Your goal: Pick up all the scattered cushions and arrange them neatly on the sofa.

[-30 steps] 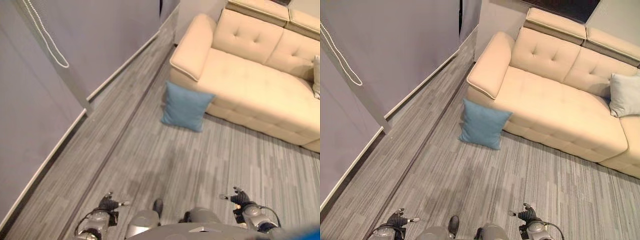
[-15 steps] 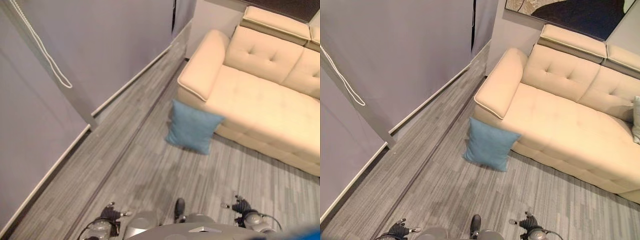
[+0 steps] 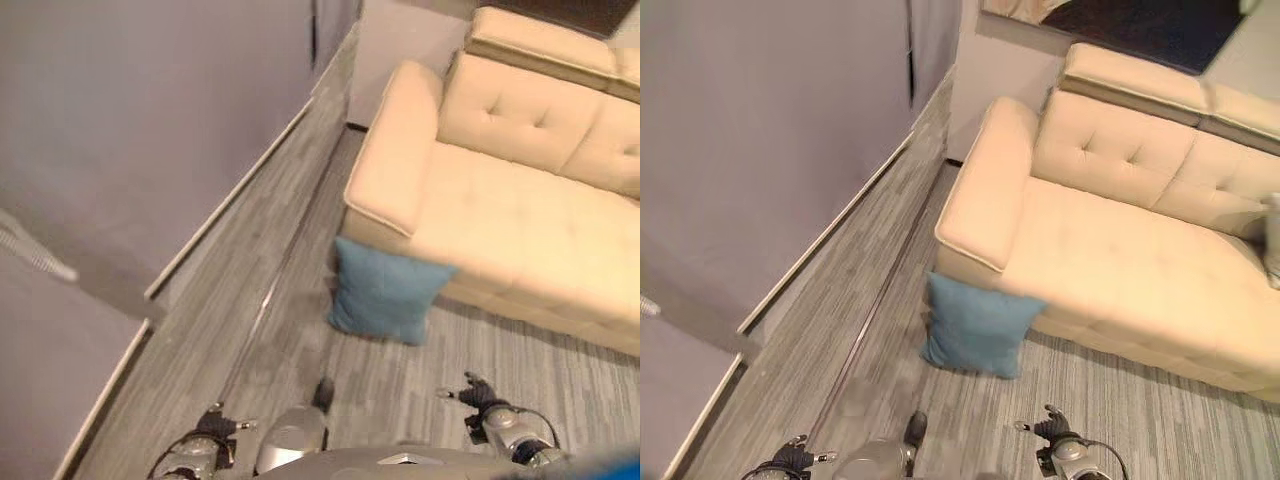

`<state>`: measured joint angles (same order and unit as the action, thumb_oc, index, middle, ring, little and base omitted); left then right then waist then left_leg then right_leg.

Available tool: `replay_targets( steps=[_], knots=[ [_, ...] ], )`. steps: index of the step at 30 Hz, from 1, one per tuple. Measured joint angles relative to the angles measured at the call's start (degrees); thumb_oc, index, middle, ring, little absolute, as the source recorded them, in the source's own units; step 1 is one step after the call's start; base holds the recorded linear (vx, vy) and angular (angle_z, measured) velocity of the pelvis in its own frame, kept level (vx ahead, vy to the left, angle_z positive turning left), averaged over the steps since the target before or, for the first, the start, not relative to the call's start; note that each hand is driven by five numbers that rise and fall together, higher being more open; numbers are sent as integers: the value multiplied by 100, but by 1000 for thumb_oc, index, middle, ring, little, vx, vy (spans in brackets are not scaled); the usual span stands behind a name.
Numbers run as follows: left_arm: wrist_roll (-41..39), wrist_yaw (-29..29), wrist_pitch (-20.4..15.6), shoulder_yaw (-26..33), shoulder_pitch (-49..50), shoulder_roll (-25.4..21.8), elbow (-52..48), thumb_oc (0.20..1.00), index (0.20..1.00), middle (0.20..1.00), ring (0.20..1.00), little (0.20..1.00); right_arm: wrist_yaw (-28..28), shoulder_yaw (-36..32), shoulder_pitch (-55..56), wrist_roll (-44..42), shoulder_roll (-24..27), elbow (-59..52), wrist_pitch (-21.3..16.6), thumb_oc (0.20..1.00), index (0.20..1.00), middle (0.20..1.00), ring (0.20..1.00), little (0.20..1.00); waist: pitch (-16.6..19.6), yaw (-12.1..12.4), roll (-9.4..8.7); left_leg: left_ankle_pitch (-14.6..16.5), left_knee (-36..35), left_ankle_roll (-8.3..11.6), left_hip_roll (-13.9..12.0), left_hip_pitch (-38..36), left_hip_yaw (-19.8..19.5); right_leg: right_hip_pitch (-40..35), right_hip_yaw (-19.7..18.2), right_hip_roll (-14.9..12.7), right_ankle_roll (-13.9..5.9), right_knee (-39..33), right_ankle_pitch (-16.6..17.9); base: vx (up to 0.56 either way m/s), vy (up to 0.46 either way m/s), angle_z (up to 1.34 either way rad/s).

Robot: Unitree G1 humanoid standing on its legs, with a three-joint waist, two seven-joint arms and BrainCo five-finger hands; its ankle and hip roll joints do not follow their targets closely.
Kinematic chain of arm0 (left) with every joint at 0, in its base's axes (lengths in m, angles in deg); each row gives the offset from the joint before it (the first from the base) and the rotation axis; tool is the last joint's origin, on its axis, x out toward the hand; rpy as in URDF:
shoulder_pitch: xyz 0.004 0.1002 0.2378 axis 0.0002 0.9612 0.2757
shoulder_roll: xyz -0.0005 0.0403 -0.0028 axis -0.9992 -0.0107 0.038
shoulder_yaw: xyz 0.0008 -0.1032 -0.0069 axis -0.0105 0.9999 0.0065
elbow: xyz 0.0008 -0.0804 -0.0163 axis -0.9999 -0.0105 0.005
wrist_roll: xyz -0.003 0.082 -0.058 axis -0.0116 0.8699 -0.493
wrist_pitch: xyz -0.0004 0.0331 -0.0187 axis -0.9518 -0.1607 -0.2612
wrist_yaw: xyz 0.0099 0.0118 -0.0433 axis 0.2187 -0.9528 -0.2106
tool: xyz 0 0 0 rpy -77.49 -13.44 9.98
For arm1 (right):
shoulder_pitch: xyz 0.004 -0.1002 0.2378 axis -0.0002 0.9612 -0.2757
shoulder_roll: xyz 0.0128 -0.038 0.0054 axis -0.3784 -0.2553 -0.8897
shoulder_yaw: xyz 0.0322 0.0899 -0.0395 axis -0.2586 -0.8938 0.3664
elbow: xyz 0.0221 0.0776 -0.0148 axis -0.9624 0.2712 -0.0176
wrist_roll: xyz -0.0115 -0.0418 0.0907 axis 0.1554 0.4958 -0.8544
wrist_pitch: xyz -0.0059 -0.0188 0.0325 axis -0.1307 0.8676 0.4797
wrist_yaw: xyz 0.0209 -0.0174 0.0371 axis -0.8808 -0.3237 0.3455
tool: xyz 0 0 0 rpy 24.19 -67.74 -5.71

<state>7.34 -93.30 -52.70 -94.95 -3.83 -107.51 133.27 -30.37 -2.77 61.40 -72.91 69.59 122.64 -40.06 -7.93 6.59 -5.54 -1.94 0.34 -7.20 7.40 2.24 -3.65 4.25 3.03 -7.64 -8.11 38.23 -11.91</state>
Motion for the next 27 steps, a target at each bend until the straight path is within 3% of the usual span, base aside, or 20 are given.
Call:
replay_targets(
  steps=[3, 4, 5, 7, 8, 9, 11, 13, 14, 15, 16, 17, 18, 19, 20, 21, 25, 27],
  knots=[
    [44, 7, 22, -183, -278, -35, 3, 1000, 1000, 1000, 1000, 1000, -1, 84, 20, 71, 9, 66, 86, 1000, 1000, 1000, 1000, 1000, -7, 17, -36, 124, 26, -72, 85, -202, 123, 506, 258, -125, -24, 20, -80, 157, 15, -12],
    [45, 7, 19, -206, -267, -18, 2, 1000, 1000, 1000, 1000, 1000, -2, 84, -18, 93, 16, 54, 86, 1000, 1000, 1000, 1000, 1000, -2, 43, -40, 115, -15, -63, 55, -290, 205, 513, 444, -185, 15, -283, -95, 86, -66, -76],
    [45, 15, 33, -215, -176, 14, 9, 1000, 1000, 1000, 1000, 1000, -4, 92, -131, 117, 26, -36, 80, 1000, 1000, 1000, 1000, 1000, -11, 142, 77, 138, 20, -19, 19, -333, 512, 531, 1063, -442, 135, -1551, 41, 139, -98, -85],
    [45, 18, 44, -217, -177, 23, 10, 1000, 1000, 1000, 1000, 1000, -7, 89, -293, 144, 35, -74, 77, 1000, 1000, 1000, 1000, 1000, -35, 89, 116, 177, 96, 23, 11, -356, 450, 595, 1096, -459, 45, -2070, 252, 124, -76, -35],
    [45, 16, 33, -219, -198, 46, -7, 1000, 1000, 1000, 1000, 1000, -4, 89, -289, 164, 54, -76, 86, 1000, 1000, 1000, 1000, 1000, -23, 88, 176, 343, 114, 295, -61, -382, 458, 626, 1207, -418, 77, -2264, 421, 156, -120, -8],
    [46, 18, 29, -219, -161, 24, -9, 1000, 1000, 1000, 1000, 1000, -2, 90, -304, 172, 43, -105, 91, 1000, 1000, 1000, 1000, 1000, -49, 131, 217, 346, 198, 297, -42, -396, 498, 613, 1258, -332, 63, -2686, 645, 198, -163, -11],
    [46, 11, 36, -215, -75, 8, 6, 1000, 1000, 1000, 1000, 1000, -3, 87, -270, 199, 87, -259, 79, 1000, 1000, 1000, 1000, 1000, -29, 29, 264, 591, 206, 476, -40, -495, 457, 686, 1105, -197, 50, -2524, 731, 151, -166, 11],
    [46, 4, 30, -217, -62, 3, -6, 1000, 1000, 1000, 1000, 1000, -2, 88, -197, 208, 95, -240, 90, 1000, 1000, 1000, 1000, 1000, -7, 44, 280, 676, 269, 555, -35, -522, 445, 724, 1096, 30, 191, -2324, 790, 174, -248, 21],
    [47, 7, 26, -223, -16, 16, -6, 1000, 1000, 1000, 1000, 1000, 1, 91, -137, 209, 149, -251, 90, 1000, 1000, 1000, 1000, 1000, 74, -14, 373, 786, 335, 736, -75, -505, 324, 666, 1275, 431, 564, -2252, 746, 130, -207, 25],
    [47, 5, 27, -225, 52, 28, -9, 1000, 1000, 1000, 1000, 1000, -3, 90, -122, 208, 189, -248, 88, 1000, 1000, 1000, 1000, 1000, 114, 13, 304, 828, 491, 938, -64, -465, 304, 572, 1288, 610, 808, -2387, 863, 124, -220, 29],
    [47, 5, 25, -218, 47, 4, -7, 1000, 1000, 1000, 1000, 1000, -5, 86, -106, 205, 194, -245, 87, 1000, 1000, 1000, 1000, 1000, 94, 60, 111, 838, 903, 1357, 130, -266, 223, 501, 1263, 608, 1109, -2544, 1064, 103, -218, 34],
    [48, 14, 13, -213, 13, -155, -45, 1000, 1000, 1000, 1000, 1000, -6, 60, -114, 202, 149, -255, 83, 1000, 1000, 1000, 1000, 1000, 5, 47, -403, 1078, 1715, 757, 455, 145, 122, 484, 1118, 116, 1340, -2609, 998, 86, -217, 42],
    [49, 10, 12, -220, -84, -115, -173, 1000, 1000, 1000, 1000, 1000, 4, -11, -59, 198, 258, -245, 82, 1000, 1000, 1000, 1000, 1000, 5, 85, -225, 1173, 1688, 519, -526, 401, -311, 523, 1169, 392, 1089, -2562, 796, 69, -212, 27],
    [48, -11, 33, -180, -20, -110, -182, 1000, 1000, 1000, 1000, 1000, -10, -6, -128, 197, 275, -254, 72, 1000, 1000, 1000, 1000, 1000, 44, 83, -231, 1179, 1145, 918, -752, 158, -337, 573, 1125, 451, 1092, -2491, 778, 54, -229, -1],
    [49, -12, 55, -159, 28, -152, -153, 1000, 1000, 1000, 1000, 1000, -9, 47, -185, 173, 255, -265, 77, 1000, 1000, 1000, 1000, 1000, -29, 59, -178, 887, 986, 998, -790, 35, -307, 505, 1030, 401, 1041, -2560, 879, 37, -210, -5],
    [50, 4, 62, -173, 86, -74, -150, 1000, 1000, 1000, 1000, 1000, -6, 76, -165, 147, 286, -315, 12, 1000, 1000, 1000, 1000, 1000, 7, -48, -49, 864, 733, 1016, -879, -160, -342, 269, 1029, 475, 894, -2838, 976, 18, -209, 2],
    [49, 11, 43, -218, -53, 3, -216, 1000, 1000, 1000, 1000, 1000, -9, 70, -178, 122, 291, -255, -21, 1000, 1000, 1000, 1000, 1000, 37, -51, 42, 863, 675, 1023, -960, -117, -350, 163, 973, 603, 941, -3220, 983, -56, -150, -1],
    [46, 12, 34, -218, -209, 124, -215, 1000, 1000, 1000, 1000, 1000, -12, 60, -166, 84, 329, -241, -19, 1000, 1000, 1000, 1000, 1000, -61, -104, 187, 832, 941, 1074, -989, 79, -350, 85, 1054, 660, 1004, -3414, 1048, -71, -90, 16]
  ],
)
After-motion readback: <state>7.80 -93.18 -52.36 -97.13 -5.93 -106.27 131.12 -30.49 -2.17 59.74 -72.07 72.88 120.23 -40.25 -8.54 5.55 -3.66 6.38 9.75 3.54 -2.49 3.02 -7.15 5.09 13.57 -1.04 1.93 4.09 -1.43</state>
